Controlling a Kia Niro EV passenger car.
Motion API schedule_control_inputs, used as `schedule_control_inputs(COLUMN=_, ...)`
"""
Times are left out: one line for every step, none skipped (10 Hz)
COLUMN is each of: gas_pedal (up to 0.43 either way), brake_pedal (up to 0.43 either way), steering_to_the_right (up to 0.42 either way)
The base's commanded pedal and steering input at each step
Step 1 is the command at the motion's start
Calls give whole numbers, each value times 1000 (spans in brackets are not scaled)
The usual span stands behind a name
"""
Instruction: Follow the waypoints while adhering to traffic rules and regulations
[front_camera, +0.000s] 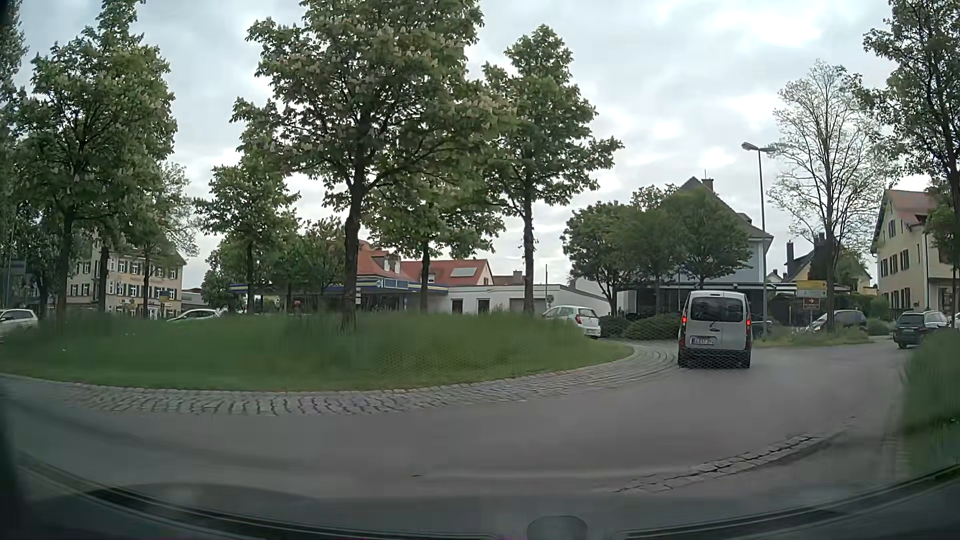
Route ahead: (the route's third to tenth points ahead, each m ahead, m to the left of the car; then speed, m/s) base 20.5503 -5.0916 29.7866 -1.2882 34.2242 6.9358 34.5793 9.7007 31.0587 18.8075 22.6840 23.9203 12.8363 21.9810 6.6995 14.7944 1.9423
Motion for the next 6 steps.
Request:
schedule_control_inputs(gas_pedal=0, brake_pedal=262, steering_to_the_right=162)
schedule_control_inputs(gas_pedal=0, brake_pedal=250, steering_to_the_right=163)
schedule_control_inputs(gas_pedal=0, brake_pedal=250, steering_to_the_right=163)
schedule_control_inputs(gas_pedal=0, brake_pedal=244, steering_to_the_right=161)
schedule_control_inputs(gas_pedal=0, brake_pedal=232, steering_to_the_right=160)
schedule_control_inputs(gas_pedal=0, brake_pedal=226, steering_to_the_right=160)
